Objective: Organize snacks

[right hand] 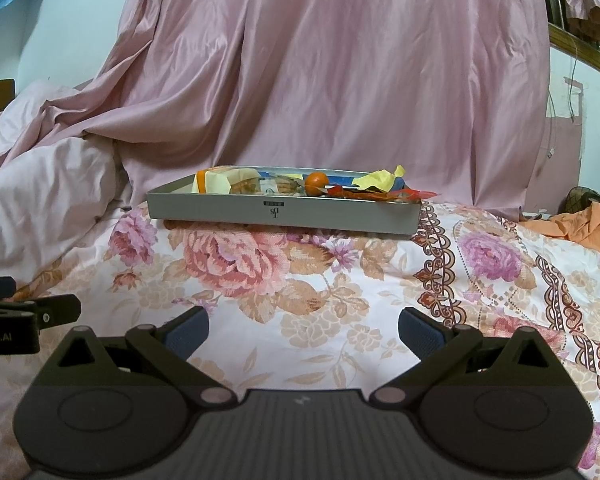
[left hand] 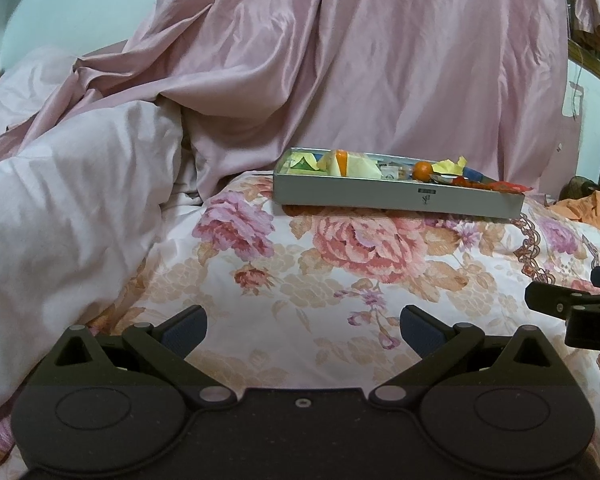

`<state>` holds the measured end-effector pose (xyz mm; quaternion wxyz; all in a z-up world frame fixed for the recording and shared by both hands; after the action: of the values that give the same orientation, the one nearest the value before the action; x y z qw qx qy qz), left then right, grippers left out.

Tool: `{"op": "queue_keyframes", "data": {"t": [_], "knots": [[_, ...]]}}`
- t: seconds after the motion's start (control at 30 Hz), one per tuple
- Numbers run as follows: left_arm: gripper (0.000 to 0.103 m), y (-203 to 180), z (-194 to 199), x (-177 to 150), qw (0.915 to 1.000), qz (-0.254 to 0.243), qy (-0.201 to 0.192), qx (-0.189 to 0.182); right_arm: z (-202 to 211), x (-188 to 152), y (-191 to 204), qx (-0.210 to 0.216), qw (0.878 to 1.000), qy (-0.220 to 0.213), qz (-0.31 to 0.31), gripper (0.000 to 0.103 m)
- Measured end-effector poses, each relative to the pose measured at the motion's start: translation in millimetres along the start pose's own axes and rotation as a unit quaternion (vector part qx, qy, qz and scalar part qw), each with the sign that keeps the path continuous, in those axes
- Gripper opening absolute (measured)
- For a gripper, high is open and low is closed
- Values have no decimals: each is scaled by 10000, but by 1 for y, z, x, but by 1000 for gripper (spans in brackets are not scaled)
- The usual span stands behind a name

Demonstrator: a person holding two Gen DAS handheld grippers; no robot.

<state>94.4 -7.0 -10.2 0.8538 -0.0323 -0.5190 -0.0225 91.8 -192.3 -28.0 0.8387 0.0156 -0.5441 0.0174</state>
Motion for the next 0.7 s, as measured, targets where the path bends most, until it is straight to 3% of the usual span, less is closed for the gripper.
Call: {"op": "queue_keyframes", "data": {"t": [0.7], "knots": [[102,-9,0,-3,9990,-273,338,125,-1,-3,1,-18,9999,112,2,103]]}}
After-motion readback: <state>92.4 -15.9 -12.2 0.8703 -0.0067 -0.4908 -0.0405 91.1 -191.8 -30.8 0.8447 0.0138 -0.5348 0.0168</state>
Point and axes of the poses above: each gripper's, at about its wrist camera, not at the fingertips, and z roughly against the way its jaws point, y to its left, x to its top, the point moved 8 cm from there along -z, roughly the way its jaws point
